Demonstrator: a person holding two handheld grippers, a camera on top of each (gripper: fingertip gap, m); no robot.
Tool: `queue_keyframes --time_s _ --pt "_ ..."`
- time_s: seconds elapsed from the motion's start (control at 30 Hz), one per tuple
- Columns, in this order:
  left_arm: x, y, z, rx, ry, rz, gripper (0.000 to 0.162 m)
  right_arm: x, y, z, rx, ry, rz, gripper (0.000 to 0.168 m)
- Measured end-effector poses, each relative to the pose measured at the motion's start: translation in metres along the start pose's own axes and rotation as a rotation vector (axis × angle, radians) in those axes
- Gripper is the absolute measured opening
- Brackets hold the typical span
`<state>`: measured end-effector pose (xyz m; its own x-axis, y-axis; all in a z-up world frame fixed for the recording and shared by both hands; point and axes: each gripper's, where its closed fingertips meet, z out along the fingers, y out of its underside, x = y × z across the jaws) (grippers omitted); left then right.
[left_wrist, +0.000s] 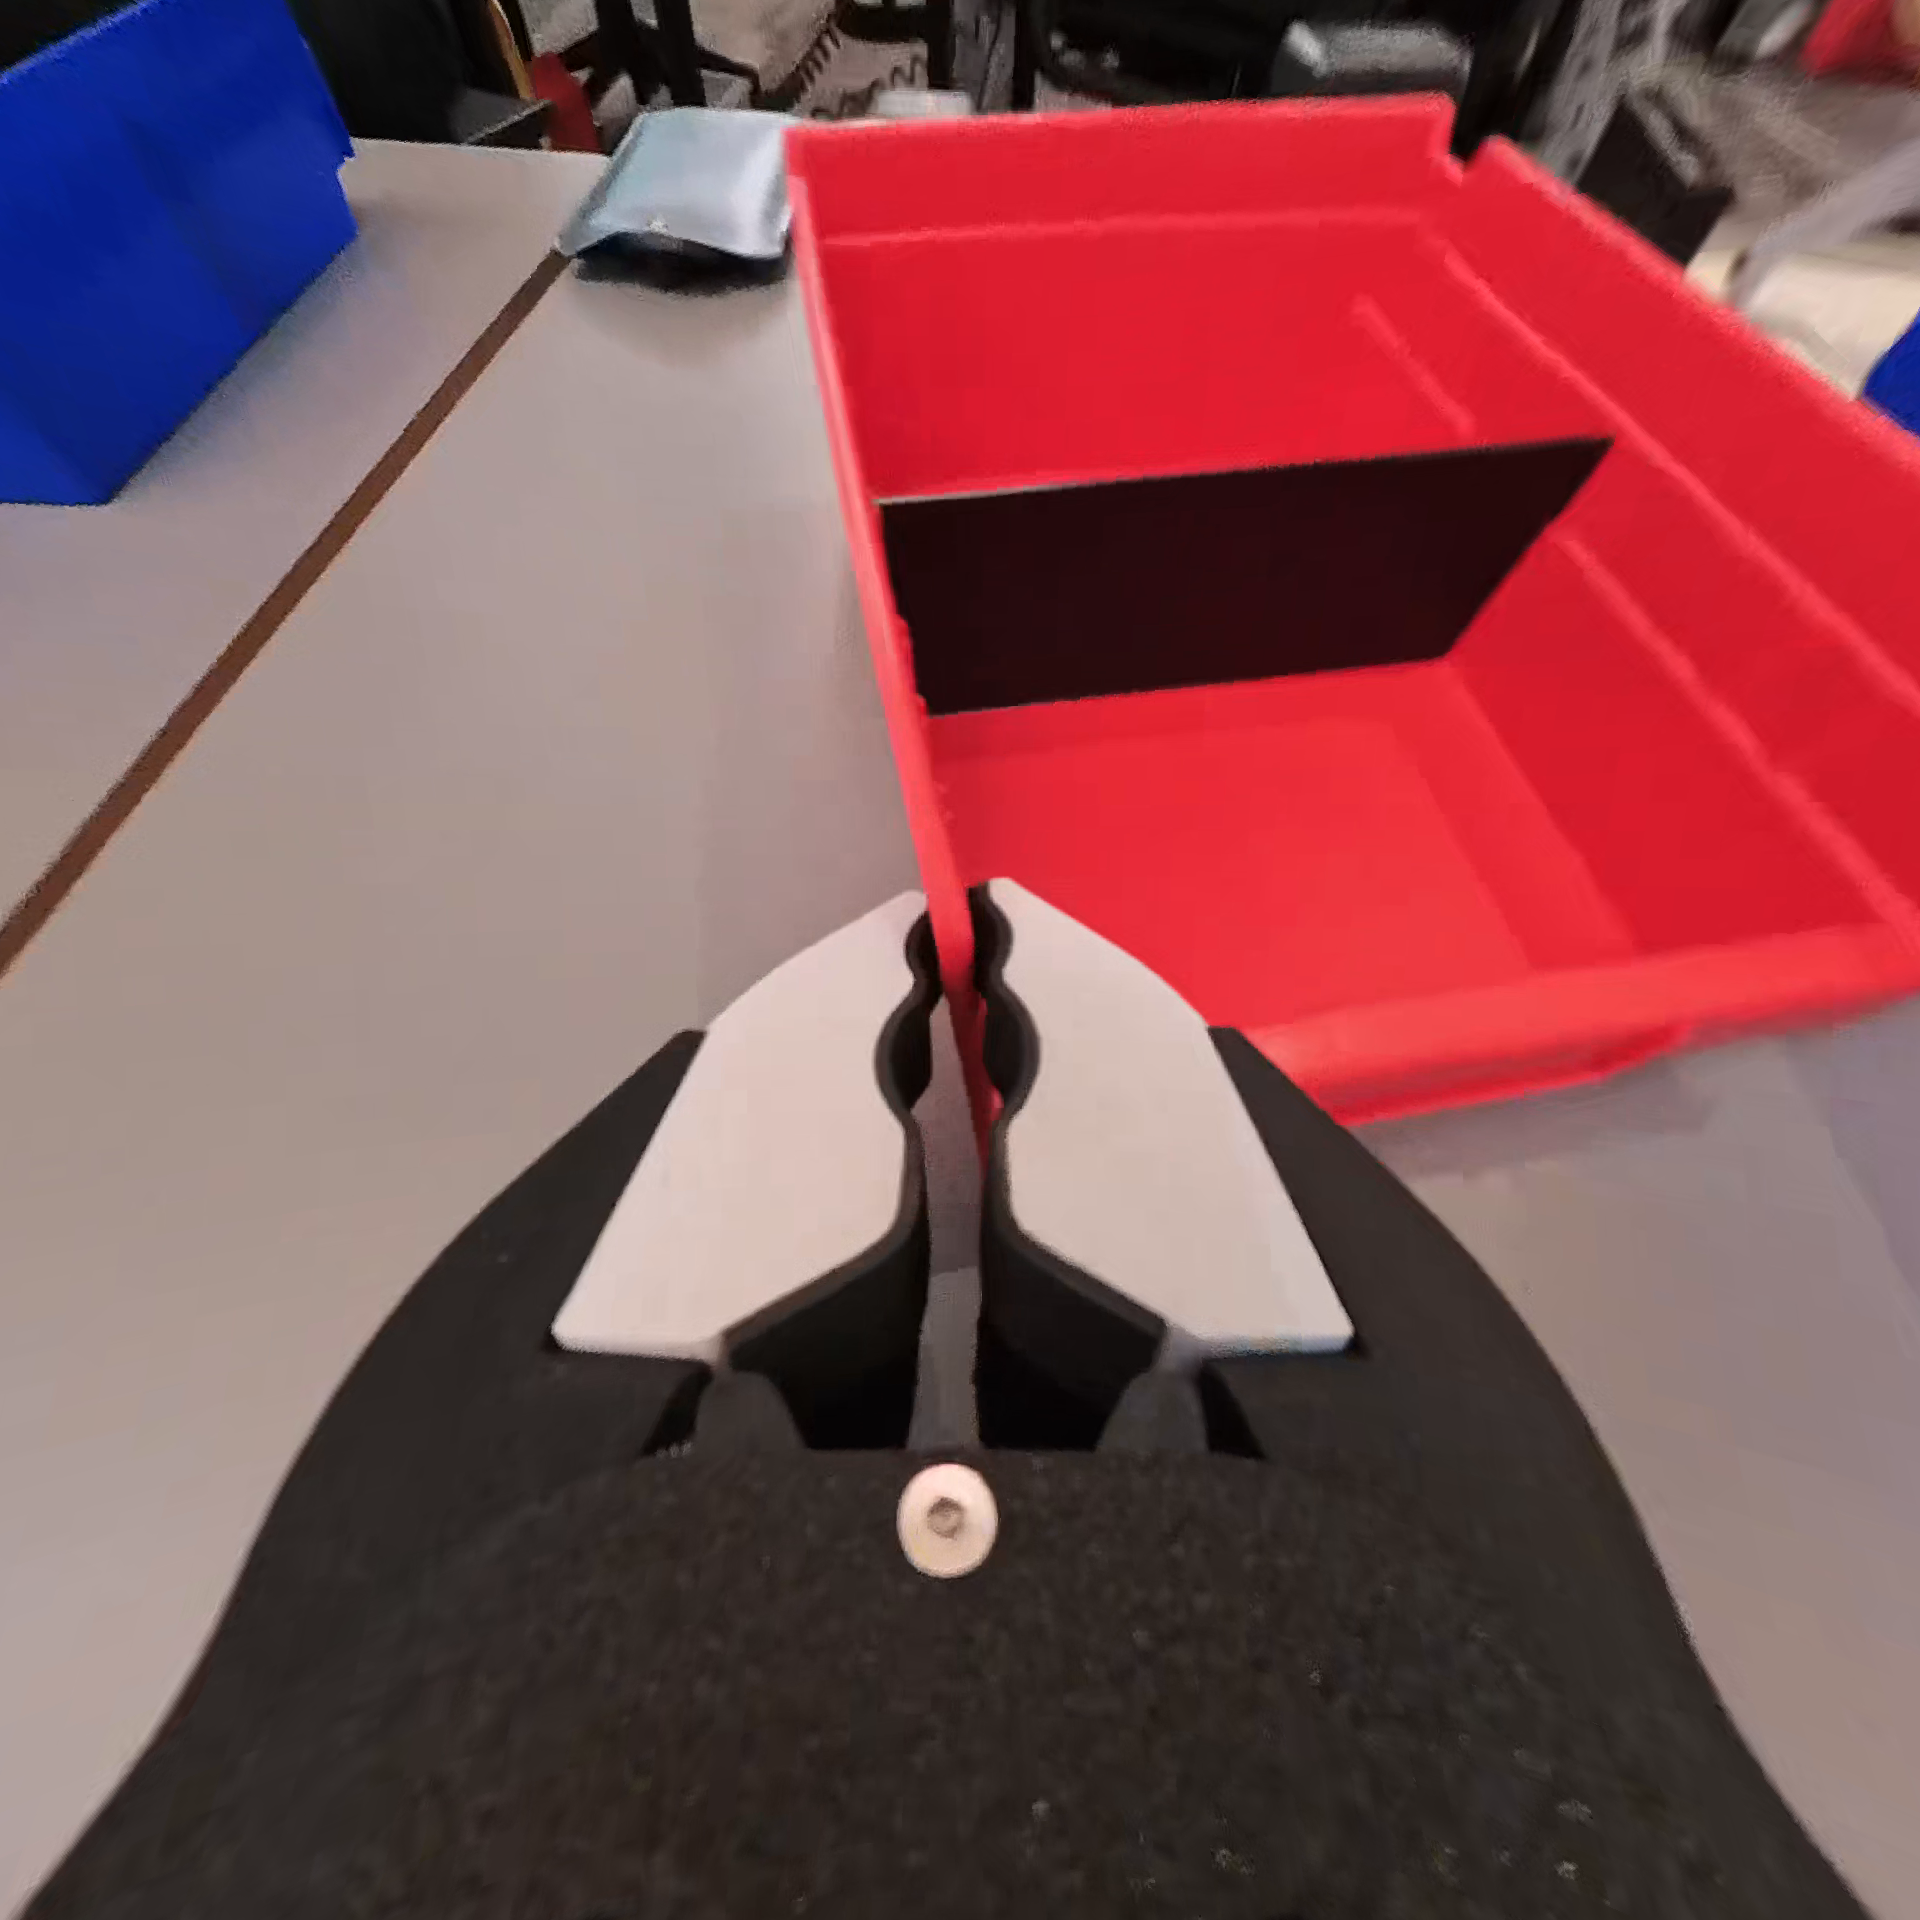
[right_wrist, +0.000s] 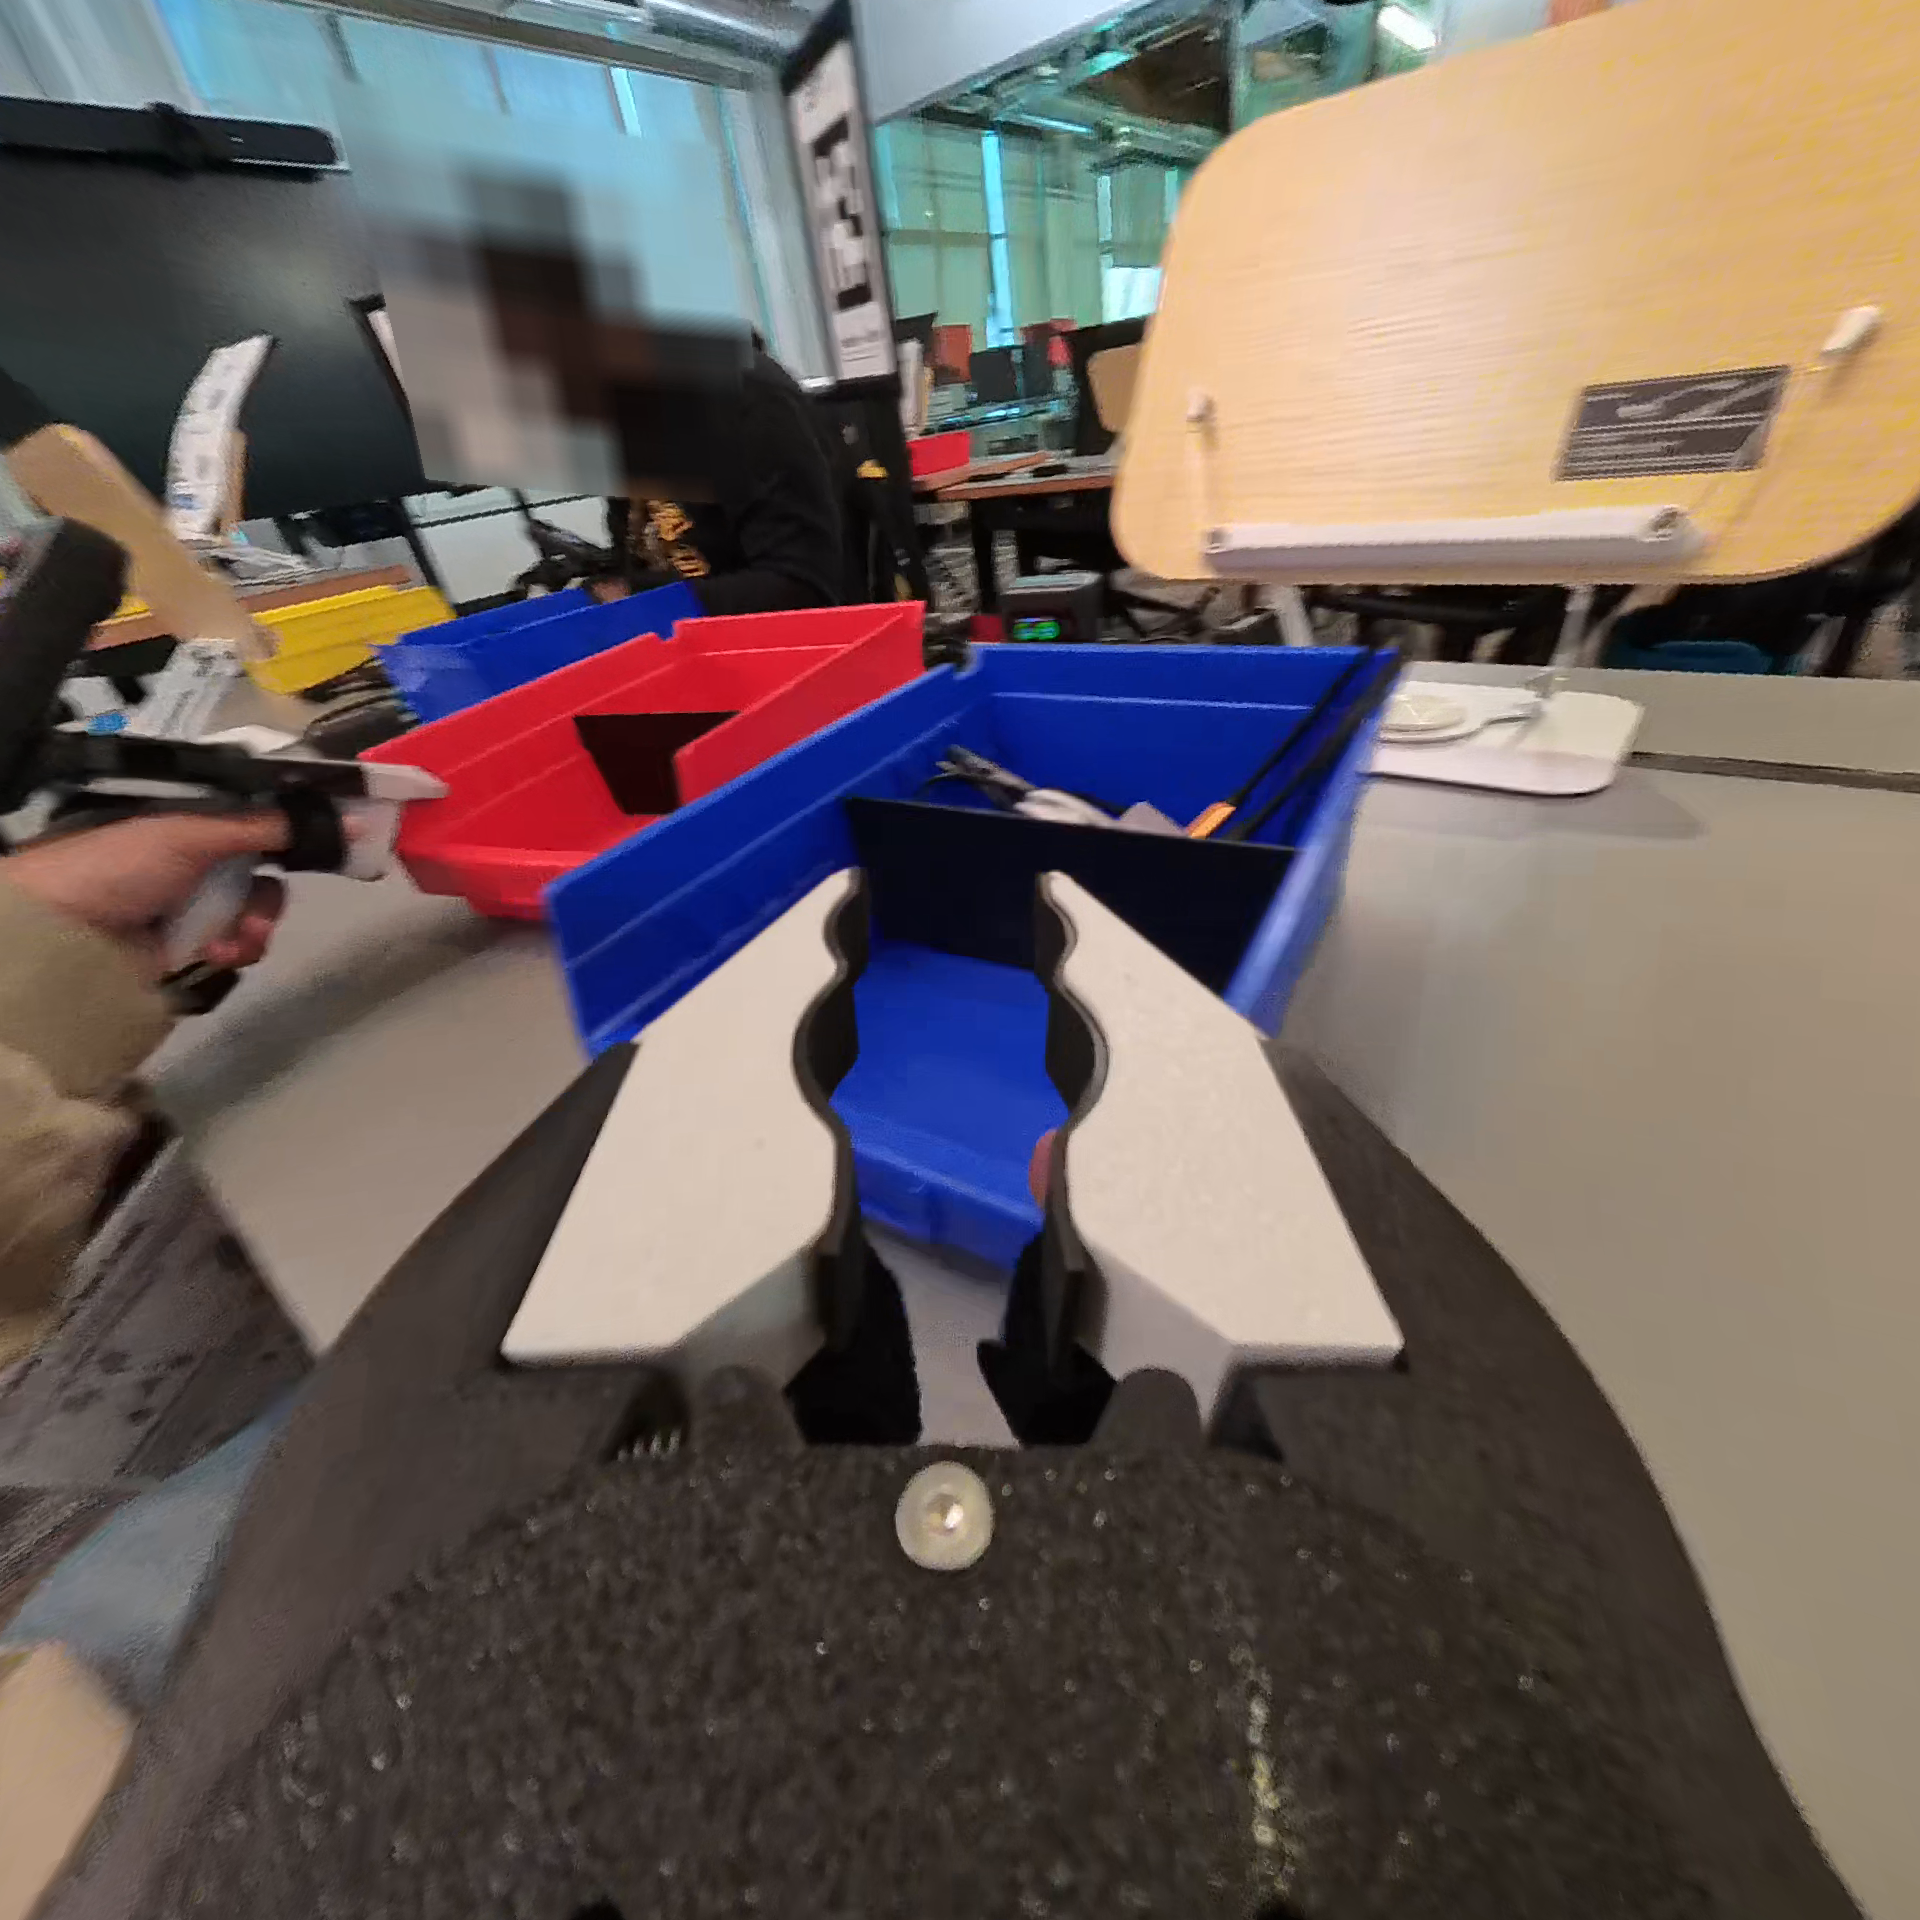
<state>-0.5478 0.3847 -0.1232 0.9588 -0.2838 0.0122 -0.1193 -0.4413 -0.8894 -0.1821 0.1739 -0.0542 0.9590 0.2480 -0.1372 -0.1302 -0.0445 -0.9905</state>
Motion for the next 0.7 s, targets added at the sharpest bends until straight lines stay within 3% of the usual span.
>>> queue_keyframes --time_s 0.27,0.57,0.63,0.7 --pt "0.028 0.048 -0.087 -0.096 -0.057 0.108 0.007 -0.140 0.057 -0.011 -0.205 -0.270 -0.104 0.033" --pt "0.063 0.100 -0.189 -0.098 -0.005 0.051 0.005 -0.167 0.087 0.024 -0.292 -0.155 -0.092 0.044" --pt "0.075 0.106 -0.200 -0.084 0.012 0.049 0.006 -0.159 0.094 0.032 -0.312 -0.071 -0.109 0.020" --pt "0.084 0.109 -0.209 -0.069 -0.011 0.087 0.006 -0.149 0.090 0.033 -0.280 -0.004 -0.148 0.006"
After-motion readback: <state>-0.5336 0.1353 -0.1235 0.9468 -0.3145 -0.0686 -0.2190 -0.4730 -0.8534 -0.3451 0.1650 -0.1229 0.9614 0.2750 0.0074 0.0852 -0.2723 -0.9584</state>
